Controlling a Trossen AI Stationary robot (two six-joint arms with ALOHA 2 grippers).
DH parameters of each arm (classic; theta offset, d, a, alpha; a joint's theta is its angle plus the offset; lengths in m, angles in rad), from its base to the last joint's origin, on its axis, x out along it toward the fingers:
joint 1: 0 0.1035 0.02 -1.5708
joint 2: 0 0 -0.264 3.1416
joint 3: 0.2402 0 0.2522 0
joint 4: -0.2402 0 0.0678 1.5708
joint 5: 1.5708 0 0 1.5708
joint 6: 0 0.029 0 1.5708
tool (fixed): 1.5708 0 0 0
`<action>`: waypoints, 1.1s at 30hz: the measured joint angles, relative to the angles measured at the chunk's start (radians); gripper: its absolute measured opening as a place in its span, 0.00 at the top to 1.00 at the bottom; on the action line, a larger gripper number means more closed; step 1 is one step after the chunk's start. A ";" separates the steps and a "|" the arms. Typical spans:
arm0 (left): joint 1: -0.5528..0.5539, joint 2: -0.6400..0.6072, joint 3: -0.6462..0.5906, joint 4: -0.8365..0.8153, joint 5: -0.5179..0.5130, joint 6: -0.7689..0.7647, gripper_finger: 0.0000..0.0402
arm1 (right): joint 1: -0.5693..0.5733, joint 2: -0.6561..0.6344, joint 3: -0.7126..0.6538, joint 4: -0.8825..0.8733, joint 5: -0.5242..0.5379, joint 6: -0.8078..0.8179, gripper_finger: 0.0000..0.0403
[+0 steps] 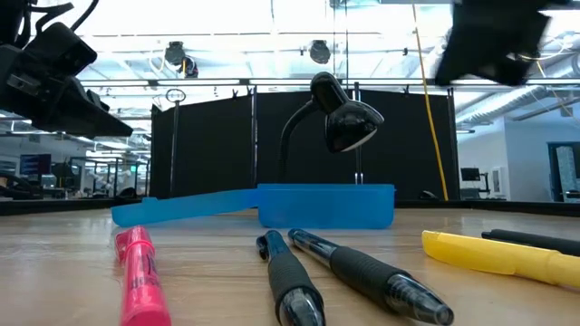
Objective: Pick & place school supplies into a supply box
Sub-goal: Put the right black pen into the blue supply box
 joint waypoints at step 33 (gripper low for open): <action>0.008 0.000 0.001 -0.076 0.005 -0.014 0.99 | 0.127 0.014 -0.006 -0.061 -0.047 0.630 0.99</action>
